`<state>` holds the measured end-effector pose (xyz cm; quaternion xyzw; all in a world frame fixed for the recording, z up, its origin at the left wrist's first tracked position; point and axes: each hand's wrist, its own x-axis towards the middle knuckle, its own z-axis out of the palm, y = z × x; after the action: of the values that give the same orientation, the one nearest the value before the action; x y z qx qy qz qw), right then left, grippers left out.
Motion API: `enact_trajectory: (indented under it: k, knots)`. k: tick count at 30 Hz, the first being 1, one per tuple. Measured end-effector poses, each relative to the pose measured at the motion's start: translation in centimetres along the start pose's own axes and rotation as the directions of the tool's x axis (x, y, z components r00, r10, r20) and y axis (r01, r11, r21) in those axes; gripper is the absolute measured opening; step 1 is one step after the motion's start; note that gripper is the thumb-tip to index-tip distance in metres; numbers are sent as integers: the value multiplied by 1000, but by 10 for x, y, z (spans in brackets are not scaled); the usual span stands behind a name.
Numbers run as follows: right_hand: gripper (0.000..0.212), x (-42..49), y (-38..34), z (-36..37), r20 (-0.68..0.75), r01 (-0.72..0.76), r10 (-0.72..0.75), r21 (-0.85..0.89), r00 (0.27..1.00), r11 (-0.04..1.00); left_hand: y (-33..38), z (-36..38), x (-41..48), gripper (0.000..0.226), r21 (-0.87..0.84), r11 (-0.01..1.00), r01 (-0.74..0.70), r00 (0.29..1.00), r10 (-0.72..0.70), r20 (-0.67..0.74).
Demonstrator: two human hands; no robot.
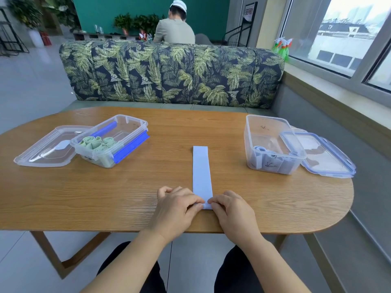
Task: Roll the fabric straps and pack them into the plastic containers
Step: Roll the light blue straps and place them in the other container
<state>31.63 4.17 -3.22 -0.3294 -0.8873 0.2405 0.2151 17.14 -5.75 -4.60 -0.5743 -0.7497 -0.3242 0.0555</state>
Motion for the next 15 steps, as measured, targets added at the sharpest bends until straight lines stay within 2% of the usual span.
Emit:
enact_trajectory:
  k: [5,9,15]
  knots:
    - [17,5,0,-3,48,-72,69,63,996,995,-2,0,4,24,-121,988,91,996,-88,27]
    - [14,12,-1,-7,111,-153,137,154,984,976,-2,-2,9,10,-144,977,158,986,-148,77]
    - [9,12,8,-7,157,-184,144,277,977,943,-4,1,11,16,-150,974,172,985,-165,60]
